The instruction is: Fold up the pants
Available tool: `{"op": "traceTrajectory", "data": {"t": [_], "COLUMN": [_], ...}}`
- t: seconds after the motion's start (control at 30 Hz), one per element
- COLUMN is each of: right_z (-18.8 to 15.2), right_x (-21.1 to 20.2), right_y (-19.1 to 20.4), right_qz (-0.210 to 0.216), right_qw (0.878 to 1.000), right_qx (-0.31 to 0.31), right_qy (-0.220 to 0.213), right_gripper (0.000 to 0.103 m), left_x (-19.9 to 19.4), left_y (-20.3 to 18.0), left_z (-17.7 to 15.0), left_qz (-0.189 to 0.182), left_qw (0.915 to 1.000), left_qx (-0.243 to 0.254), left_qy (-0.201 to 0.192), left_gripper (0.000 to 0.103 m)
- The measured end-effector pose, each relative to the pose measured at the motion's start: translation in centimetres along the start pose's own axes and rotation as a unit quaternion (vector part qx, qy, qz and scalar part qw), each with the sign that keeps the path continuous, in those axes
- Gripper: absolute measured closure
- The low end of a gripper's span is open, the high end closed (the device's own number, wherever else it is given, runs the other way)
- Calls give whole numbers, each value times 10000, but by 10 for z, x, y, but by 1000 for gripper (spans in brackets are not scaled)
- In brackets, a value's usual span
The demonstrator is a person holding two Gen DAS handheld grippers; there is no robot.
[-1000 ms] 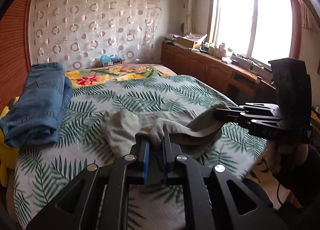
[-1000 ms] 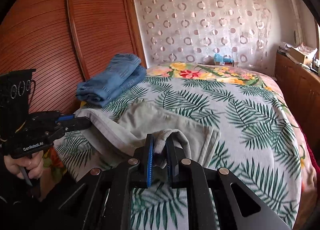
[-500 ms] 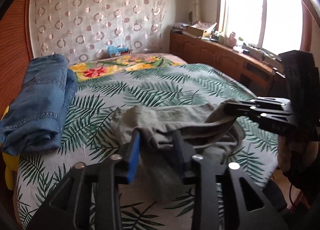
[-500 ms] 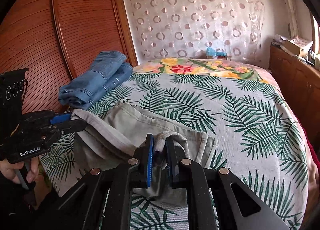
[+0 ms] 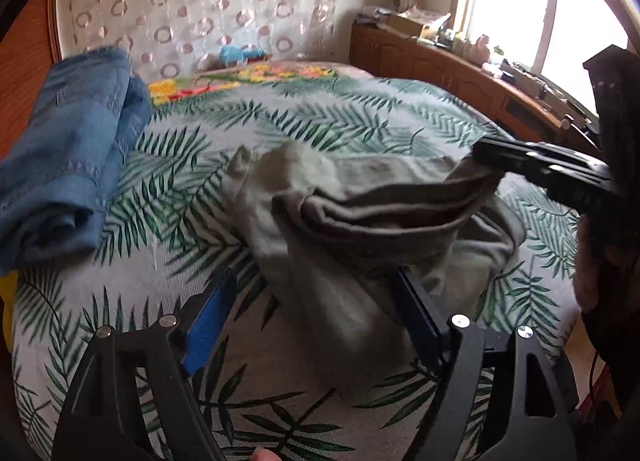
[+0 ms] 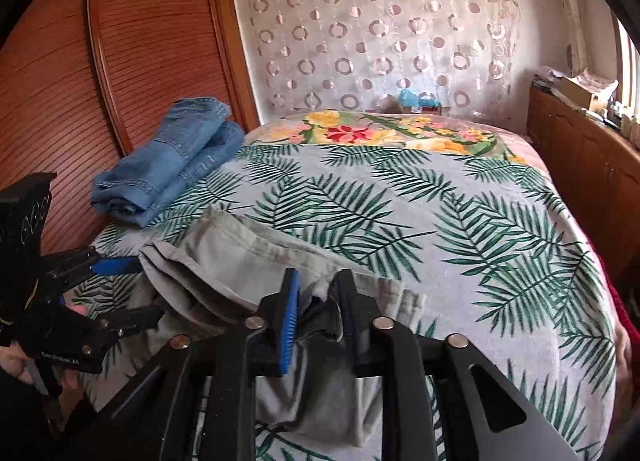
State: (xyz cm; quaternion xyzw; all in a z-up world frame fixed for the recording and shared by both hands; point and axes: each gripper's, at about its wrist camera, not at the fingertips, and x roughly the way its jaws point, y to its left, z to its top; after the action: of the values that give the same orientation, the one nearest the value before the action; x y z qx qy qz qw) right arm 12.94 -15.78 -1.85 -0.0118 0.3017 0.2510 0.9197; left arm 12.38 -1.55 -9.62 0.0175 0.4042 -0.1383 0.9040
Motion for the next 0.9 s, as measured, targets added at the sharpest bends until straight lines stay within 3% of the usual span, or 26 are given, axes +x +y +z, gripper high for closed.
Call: {"op": "traceTrajectory", "data": {"t": [0.23, 0.7, 0.9], "right_z": [-10, -19, -8], "right_x": [-15, -26, -17], "right_y": [-3, -14, -13], "right_qz": [-6, 38, 96], "right_qw": [10000, 9996, 9989], "right_qx": [-35, -147, -251], "right_qy": [19, 224, 382], "right_gripper": [63, 60, 60], "left_x": [8, 6, -11], "left_y": [5, 5, 7], "left_z": [-4, -1, 8], "left_qz": [-58, -46, -154], "left_qw": [9996, 9988, 9988], "left_qx": [-242, -413, -446], "left_qy": [151, 255, -144], "left_gripper": [23, 22, 23]}}
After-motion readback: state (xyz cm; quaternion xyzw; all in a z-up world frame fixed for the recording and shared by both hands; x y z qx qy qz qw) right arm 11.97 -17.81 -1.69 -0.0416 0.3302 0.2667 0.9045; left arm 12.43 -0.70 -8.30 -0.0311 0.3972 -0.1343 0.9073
